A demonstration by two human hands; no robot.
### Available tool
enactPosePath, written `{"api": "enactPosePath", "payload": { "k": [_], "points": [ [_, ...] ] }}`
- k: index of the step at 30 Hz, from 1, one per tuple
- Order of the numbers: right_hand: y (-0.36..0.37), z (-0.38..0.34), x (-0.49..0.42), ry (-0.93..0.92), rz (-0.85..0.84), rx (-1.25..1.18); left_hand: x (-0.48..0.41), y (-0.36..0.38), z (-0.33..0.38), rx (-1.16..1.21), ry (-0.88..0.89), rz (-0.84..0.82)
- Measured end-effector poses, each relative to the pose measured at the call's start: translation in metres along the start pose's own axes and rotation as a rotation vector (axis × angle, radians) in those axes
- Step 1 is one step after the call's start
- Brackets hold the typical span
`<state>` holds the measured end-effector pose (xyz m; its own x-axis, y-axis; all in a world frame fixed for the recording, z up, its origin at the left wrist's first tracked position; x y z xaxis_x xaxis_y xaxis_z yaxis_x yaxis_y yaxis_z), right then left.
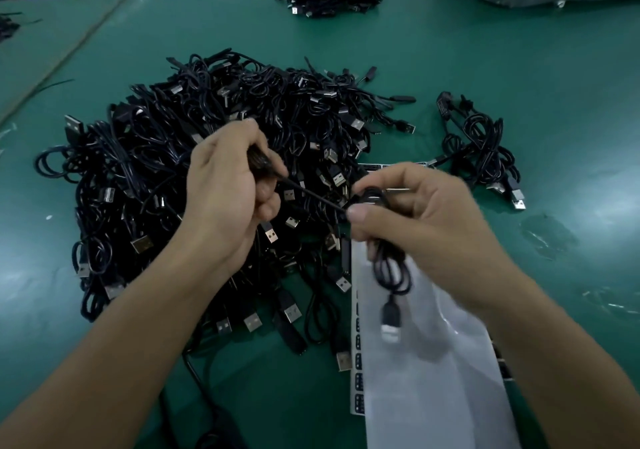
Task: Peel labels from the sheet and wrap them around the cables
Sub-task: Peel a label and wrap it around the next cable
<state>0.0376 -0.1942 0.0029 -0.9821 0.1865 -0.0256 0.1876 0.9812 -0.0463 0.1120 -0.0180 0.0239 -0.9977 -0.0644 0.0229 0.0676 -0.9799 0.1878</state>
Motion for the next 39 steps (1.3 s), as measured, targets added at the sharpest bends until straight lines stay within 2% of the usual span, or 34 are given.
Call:
{"api": "enactPosePath", "payload": {
  "k": [2, 4, 7, 10, 14, 26, 29, 32, 35, 39],
  "points": [
    [-0.024, -0.003, -0.005, 0.053, 0.012, -0.021, 0.001, 0.002, -0.001, -0.026, 0.017, -0.026],
    [-0.052, 0.000, -0.014, 0.086, 0.106, 0.001, 0.001, 0.003, -0.001, -0.025, 0.020, -0.046],
    [-0.100, 0.003, -0.035, 0.052, 0.406, 0.072, -0.001, 0.003, -0.003, 0.004, -0.014, -0.060],
    [-0.138, -0.002, -0.055, 0.001, 0.649, 0.257, -0.001, 0.003, -0.003, -0.017, -0.019, -0.057],
    [-0.159, -0.008, -0.080, -0.027, 0.772, 0.497, -0.001, 0.003, -0.004, -0.047, 0.001, -0.065],
    [-0.139, -0.012, -0.106, -0.038, 0.692, 0.947, -0.002, 0.003, -0.006, -0.032, -0.002, -0.063],
    [-0.127, -0.020, -0.099, -0.083, 0.702, 1.099, -0.004, 0.001, -0.005, -0.006, -0.013, -0.041],
    [-0.103, -0.040, -0.092, -0.214, 0.723, 1.207, -0.005, 0.000, -0.006, 0.002, -0.022, -0.024],
    [-0.061, -0.046, -0.092, -0.329, 0.532, 1.115, -0.004, 0.000, -0.007, -0.006, -0.020, -0.021],
    [0.001, -0.028, -0.087, -0.293, 0.306, 0.931, -0.004, 0.000, -0.009, -0.056, -0.007, -0.027]
  ]
}}
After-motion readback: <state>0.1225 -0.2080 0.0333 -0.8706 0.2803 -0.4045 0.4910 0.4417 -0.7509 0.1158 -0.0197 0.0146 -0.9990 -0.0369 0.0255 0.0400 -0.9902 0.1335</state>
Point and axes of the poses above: each hand's wrist, its own x-axis away from the middle knuckle, its own y-axis out of the palm, z = x × y, the point moved 6 cm from there along -x, towards the middle knuckle, and after that the axes turned 8 degrees about z, right-handed, at the moved point
